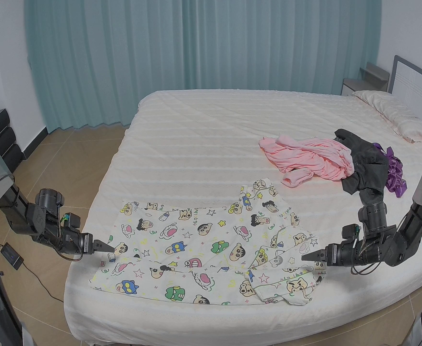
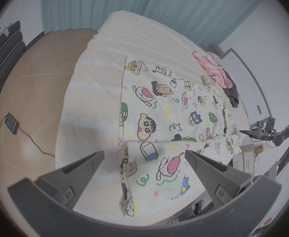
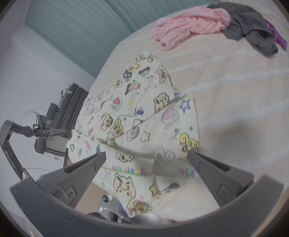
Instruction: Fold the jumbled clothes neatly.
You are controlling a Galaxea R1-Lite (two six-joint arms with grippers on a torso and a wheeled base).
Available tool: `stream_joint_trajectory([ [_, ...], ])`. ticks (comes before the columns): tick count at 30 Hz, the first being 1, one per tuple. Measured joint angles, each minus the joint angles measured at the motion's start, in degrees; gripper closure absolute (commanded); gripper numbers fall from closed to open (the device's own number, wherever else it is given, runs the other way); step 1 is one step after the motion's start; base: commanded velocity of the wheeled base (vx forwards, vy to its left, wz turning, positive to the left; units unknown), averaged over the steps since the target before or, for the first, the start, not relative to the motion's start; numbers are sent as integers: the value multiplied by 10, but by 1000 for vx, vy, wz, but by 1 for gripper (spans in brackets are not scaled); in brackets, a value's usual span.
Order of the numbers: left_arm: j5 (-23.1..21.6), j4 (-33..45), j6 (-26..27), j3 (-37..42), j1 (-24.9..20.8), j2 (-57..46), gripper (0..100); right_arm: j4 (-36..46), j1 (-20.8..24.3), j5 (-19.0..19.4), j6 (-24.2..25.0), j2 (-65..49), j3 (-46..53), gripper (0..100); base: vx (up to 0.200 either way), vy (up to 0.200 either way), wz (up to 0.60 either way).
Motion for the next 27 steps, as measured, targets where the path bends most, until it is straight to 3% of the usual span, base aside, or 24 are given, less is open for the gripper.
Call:
stream_joint_trajectory([
  [6, -11, 0, 33, -5, -1, 24, 0, -44, 1, 58, -13, 45, -4, 0, 0, 0, 0],
  [22, -33, 1, 36, -1, -7, 41, 0, -47, 35, 70, -17, 86, -17, 0, 0, 0, 0],
  [23, -33, 0, 36, -1, -8, 41, 0, -47, 36, 70, -17, 87, -18, 100, 0, 0, 0],
  [25, -33, 0, 37, -1, -11, 43, 0, -47, 37, 70, -17, 90, -18, 100, 0, 0, 0],
  [26, -31, 0, 37, -3, -13, 45, 100, -47, 37, 70, -17, 91, -18, 100, 0, 0, 0],
  [27, -30, -1, 37, -4, -15, 47, 100, -47, 37, 70, -17, 92, -19, 100, 0, 0, 0],
])
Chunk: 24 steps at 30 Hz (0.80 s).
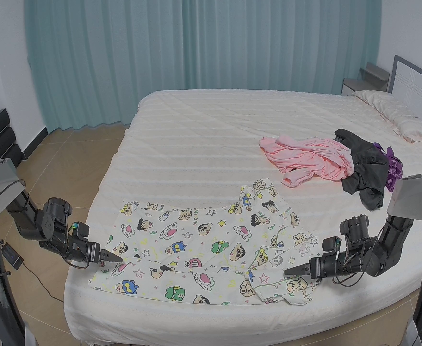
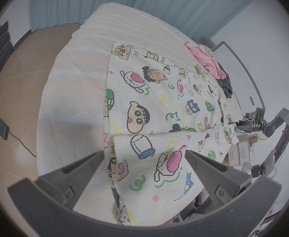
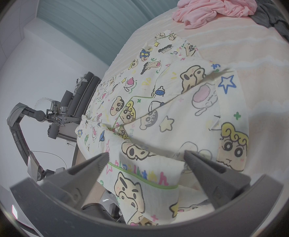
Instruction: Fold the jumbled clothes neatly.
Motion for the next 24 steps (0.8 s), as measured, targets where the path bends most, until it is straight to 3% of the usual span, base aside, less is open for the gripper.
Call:
stream_joint_trajectory([
  [15, 6, 2, -9, -12, -7, 7, 100, -32, -7, 9, 9, -11, 3, 100, 0, 0, 0],
  [24, 38, -2, -57, -20, -7, 0, 100, -63, -14, 9, 28, -23, 10, 100, 0, 0, 0],
])
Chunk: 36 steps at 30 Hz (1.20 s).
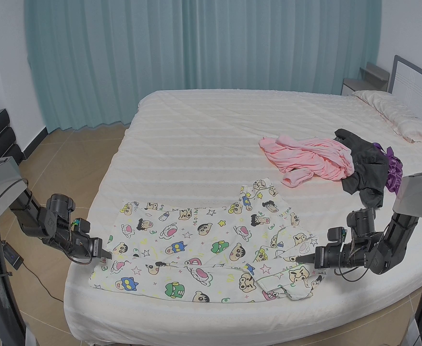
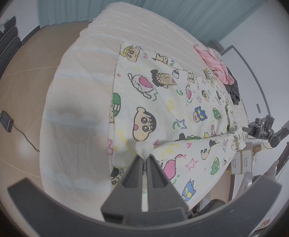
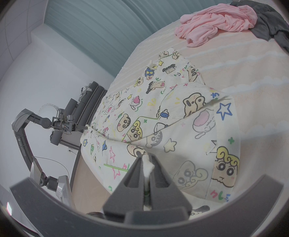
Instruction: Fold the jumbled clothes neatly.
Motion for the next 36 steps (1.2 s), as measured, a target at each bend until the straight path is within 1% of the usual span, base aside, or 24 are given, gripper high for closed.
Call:
stream_joint_trajectory([
  [1, 0, 0, 0, 0, 0, 0, 100, 0, 0, 0, 0, 0, 0, 100, 0, 0, 0],
  [2, 0, 0, 0, -1, 0, 0, 100, 0, 0, 0, 0, 0, 1, 0, 0, 0, 0],
  [4, 1, 0, 0, -2, -1, 0, 100, 0, 0, 0, 0, 0, 1, 0, 0, 0, 0],
  [5, 2, 0, 0, -4, -1, 0, 0, 0, 0, 0, 0, 0, 1, 0, 0, 0, 0],
  [11, 17, 2, -11, -13, -5, 6, 0, 0, 3, -4, 2, 4, 3, 0, 0, 0, 0],
  [16, 17, 3, -48, -18, -3, 3, 0, 0, -9, -4, 3, -8, 19, 0, 0, 0, 0],
  [18, 9, 4, -58, -18, 3, -5, 0, 0, -17, -4, 3, -18, 30, 0, 0, 0, 0],
  [21, -33, 6, -79, -11, 18, -24, 0, 0, -29, -5, 7, -37, 49, 0, 0, 0, 0],
  [23, -57, 6, -106, -3, 27, -41, 0, 0, -36, -6, 18, -50, 60, 0, 0, 0, 0],
  [25, -71, 6, -126, 7, 35, -58, 0, 0, -43, -7, 36, -65, 71, 0, 0, 0, 0],
  [26, -75, 5, -131, 14, 39, -66, 0, 0, -45, -8, 45, -72, 76, 0, 0, 0, 0],
  [29, -80, 4, -135, 32, 46, -84, 0, 0, -50, -12, 53, -90, 84, 0, 200, 0, 0],
  [36, -81, 3, -134, 47, 55, -102, 0, 0, -50, -31, 54, -115, 90, 0, 200, 0, 0],
])
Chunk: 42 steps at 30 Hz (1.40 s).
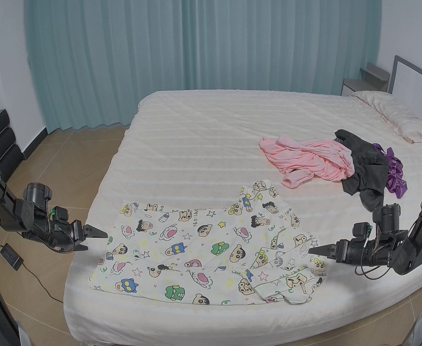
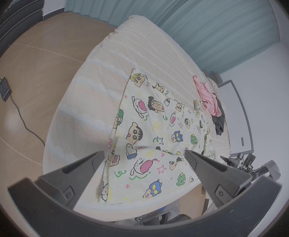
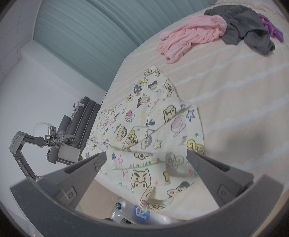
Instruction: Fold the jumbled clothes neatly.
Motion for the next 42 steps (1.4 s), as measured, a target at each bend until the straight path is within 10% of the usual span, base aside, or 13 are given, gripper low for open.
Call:
stream_joint_trajectory([
  [19, 5, -44, 50, 6, 1, 7, 0, 0, 4, -1, 1, -14, 4, 0, 63, 0, 0],
  [42, 124, -51, 41, -291, -98, 223, 0, 0, 24, -1, 5, 15, -24, 0, 0, 0, 0],
])
